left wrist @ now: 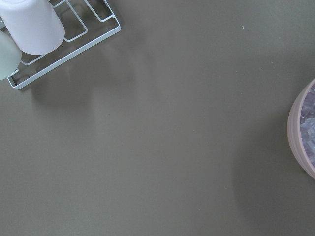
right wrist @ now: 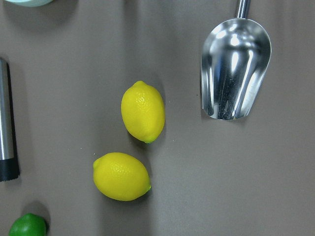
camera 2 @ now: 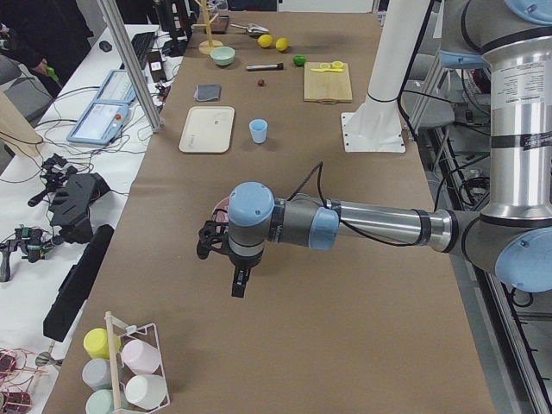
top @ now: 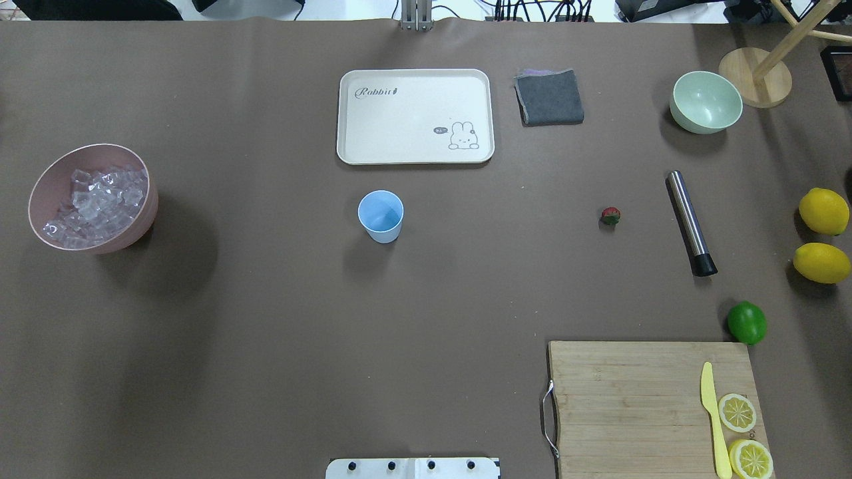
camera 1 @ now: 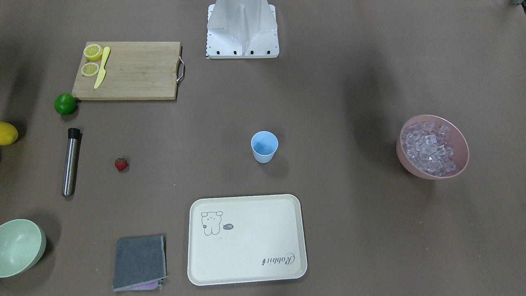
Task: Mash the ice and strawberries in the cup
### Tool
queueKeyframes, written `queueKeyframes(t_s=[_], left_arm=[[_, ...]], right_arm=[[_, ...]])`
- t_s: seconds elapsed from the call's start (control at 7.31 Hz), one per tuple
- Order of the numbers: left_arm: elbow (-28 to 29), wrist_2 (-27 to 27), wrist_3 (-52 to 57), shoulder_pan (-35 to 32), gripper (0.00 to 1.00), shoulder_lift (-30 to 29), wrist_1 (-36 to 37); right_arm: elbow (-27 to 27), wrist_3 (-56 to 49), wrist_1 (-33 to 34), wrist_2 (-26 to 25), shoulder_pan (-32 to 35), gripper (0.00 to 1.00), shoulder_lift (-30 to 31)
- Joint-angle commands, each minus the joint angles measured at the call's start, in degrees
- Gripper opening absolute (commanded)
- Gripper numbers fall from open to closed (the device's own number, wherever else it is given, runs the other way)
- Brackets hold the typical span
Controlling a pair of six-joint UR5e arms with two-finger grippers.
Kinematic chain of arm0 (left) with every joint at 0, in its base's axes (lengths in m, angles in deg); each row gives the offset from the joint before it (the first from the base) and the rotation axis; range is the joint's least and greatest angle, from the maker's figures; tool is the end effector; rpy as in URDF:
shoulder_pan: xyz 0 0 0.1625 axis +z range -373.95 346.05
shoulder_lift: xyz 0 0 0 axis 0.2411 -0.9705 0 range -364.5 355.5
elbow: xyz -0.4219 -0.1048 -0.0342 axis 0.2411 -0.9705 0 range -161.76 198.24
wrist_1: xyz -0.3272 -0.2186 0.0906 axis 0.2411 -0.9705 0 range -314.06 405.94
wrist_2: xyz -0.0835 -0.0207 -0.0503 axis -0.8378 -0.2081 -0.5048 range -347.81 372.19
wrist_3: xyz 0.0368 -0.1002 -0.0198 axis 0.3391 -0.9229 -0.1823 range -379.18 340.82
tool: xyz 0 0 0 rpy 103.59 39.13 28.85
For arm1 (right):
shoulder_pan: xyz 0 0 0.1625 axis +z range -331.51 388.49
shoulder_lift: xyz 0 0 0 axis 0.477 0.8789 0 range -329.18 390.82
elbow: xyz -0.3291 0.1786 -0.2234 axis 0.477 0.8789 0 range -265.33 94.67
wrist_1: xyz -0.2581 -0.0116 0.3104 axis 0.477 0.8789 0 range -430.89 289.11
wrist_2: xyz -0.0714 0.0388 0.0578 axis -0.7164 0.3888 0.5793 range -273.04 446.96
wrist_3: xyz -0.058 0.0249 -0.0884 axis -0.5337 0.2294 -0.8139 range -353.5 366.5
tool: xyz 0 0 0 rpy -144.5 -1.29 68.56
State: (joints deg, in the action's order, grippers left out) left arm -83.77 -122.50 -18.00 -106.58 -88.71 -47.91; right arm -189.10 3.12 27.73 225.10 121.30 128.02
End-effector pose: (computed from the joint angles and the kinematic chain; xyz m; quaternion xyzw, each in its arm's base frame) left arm -0.0773 -0.4435 0.6135 0.0937 0.3758 0.0218 0.9217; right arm 0.0729 -0.4181 0.6275 0.0057 -0.4081 0.0029 0.9129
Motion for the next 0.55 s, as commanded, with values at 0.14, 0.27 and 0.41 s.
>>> queueKeyframes(t_s=[0.14,0.27,0.41], left_arm=[[0.24,-0.04,-0.21,0.00,0.97,-1.30,0.15],[0.59,-0.22,-0.12,0.00,0.97,-1.39,0.33],[0.42,-0.05,-0.04,0.00,0.97,-1.74,-0.11]], right_arm=[[-0.20,-0.05,0.00,0.29,0.00,1.00,0.26],[-0.29,-0.05,0.00,0.29,0.00,1.00,0.26],[-0.29,-0.05,0.00,0.20,0.00,1.00,0.18]])
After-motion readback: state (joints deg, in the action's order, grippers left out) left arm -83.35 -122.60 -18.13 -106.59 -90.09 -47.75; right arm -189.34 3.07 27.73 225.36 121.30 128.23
